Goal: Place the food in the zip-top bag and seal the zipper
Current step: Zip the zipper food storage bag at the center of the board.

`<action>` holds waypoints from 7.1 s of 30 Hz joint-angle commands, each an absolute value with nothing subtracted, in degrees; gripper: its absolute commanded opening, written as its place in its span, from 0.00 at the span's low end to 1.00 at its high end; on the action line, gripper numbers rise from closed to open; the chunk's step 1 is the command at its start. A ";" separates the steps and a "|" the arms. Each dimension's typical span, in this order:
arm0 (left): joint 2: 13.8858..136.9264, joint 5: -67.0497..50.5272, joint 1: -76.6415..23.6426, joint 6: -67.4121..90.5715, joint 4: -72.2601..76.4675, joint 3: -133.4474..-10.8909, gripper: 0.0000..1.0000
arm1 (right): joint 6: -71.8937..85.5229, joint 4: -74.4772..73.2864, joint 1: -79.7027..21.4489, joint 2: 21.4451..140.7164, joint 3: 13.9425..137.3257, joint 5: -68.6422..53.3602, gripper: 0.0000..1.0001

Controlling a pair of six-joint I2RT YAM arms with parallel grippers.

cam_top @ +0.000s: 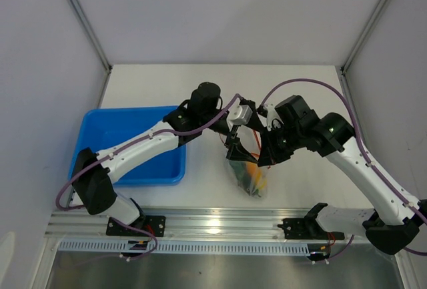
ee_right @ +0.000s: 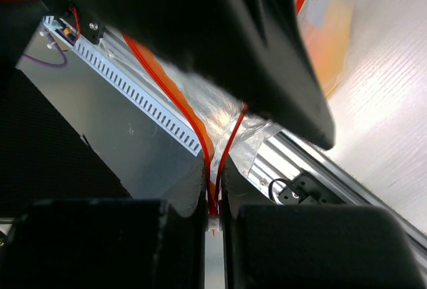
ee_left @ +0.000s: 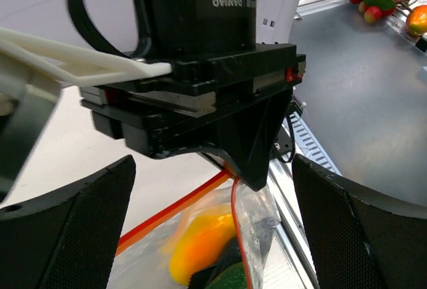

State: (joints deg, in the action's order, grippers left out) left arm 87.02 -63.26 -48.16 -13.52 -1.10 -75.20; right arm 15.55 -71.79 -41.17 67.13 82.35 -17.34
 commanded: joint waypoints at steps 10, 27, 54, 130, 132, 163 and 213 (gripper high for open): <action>86.84 -58.47 -49.83 -22.93 -13.51 -73.04 0.93 | 16.79 -69.61 -41.40 66.27 84.46 -18.99 0.00; 80.77 -40.95 -49.83 -17.06 -17.66 -69.87 0.20 | 11.43 -70.67 -41.40 68.64 84.20 -21.18 0.00; 82.88 -37.00 -48.87 18.10 -27.86 -77.17 0.01 | 16.69 -38.16 -25.76 55.73 60.21 -33.92 0.37; 89.03 -48.16 -47.64 18.63 -6.50 -80.16 0.76 | 18.90 -34.28 -16.26 55.37 56.87 -58.36 0.00; 89.64 -48.52 -47.64 18.72 -7.29 -80.24 0.74 | 18.90 -34.28 -16.35 55.46 56.87 -58.36 0.00; 88.24 -51.94 -45.97 26.80 -0.53 -74.18 0.03 | 19.86 -35.86 -15.38 53.79 54.58 -47.73 0.00; 92.99 -55.72 -45.00 25.49 -13.44 -78.92 0.01 | 26.89 -26.10 -13.97 55.02 53.35 -51.33 0.00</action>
State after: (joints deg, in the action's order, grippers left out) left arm 92.25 -54.85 -44.73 25.63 -10.04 -76.82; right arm 23.66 -31.55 -14.72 55.94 53.25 -55.24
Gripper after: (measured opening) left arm 0.119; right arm 0.003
